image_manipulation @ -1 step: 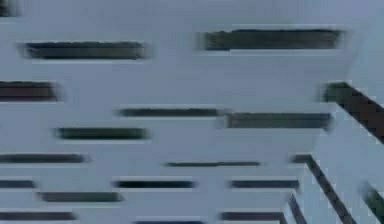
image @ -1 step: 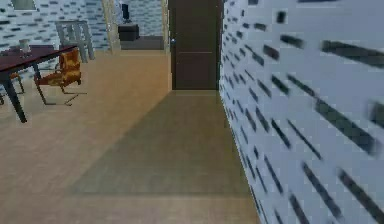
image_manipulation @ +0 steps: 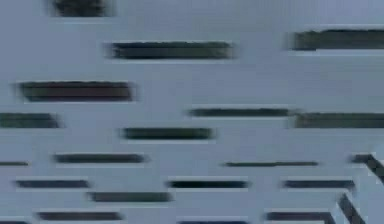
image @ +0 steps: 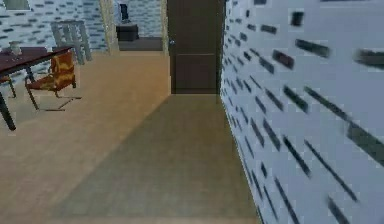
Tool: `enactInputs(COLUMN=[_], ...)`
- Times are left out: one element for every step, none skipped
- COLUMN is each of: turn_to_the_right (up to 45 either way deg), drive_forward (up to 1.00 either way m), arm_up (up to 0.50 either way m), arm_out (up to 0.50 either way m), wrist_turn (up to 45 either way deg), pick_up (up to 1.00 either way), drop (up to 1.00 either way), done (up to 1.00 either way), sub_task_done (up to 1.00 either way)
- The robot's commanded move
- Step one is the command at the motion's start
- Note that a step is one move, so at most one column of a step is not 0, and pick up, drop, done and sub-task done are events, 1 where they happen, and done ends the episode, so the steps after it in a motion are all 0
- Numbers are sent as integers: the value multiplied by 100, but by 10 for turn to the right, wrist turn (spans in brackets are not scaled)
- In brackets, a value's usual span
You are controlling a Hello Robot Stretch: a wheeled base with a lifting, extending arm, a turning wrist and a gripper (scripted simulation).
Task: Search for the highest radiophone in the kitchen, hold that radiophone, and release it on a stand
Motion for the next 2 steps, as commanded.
enactInputs(turn_to_the_right=[-450,-30], drive_forward=[0,0], arm_up=[0,0], arm_out=[0,0], wrist_turn=[0,0], pick_up=[0,0], drop=[0,0], done=[0,0], sub_task_done=[0,0])
